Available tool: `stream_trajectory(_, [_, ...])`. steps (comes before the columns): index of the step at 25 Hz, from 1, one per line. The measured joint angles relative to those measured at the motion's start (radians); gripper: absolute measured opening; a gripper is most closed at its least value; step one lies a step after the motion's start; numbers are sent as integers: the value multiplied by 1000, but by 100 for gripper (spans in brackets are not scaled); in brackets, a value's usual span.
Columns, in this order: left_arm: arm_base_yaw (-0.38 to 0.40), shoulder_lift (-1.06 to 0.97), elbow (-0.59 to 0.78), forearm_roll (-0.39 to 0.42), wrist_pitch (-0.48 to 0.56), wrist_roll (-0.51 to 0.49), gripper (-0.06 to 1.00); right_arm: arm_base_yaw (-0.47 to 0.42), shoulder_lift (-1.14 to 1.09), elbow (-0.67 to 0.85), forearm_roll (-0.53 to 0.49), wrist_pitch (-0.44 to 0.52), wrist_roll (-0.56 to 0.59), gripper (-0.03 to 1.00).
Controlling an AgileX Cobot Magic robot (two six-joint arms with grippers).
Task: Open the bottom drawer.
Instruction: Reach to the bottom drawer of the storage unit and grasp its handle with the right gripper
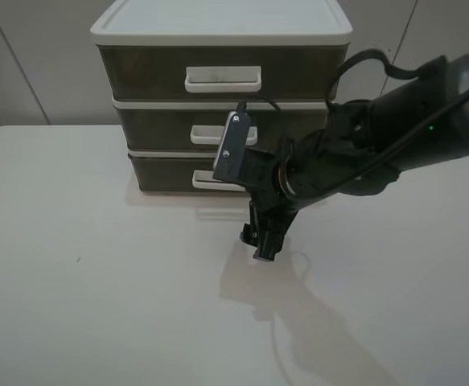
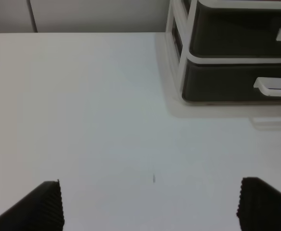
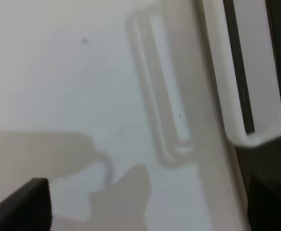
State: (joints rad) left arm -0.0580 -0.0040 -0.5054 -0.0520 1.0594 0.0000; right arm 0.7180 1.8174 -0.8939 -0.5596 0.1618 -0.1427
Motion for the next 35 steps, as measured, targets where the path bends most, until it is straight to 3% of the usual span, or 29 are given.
stream_trajectory(10, [0, 0, 0, 0, 0, 0, 74, 1, 106, -18, -181, -133, -1, 80])
stream_trajectory(19, [0, 0, 0, 0, 0, 0, 74, -1, 150, -73, -242, -90, 30, 80])
stream_trajectory(25, [0, 0, 0, 0, 0, 0, 74, -24, 150, -74, -138, -73, 28, 80])
stream_trajectory(32, [0, 0, 0, 0, 0, 0, 74, -46, 104, -74, 51, -58, 14, 80])
stream_trajectory(35, [0, 0, 0, 0, 0, 0, 74, -40, 47, -39, 96, -94, -3, 80])
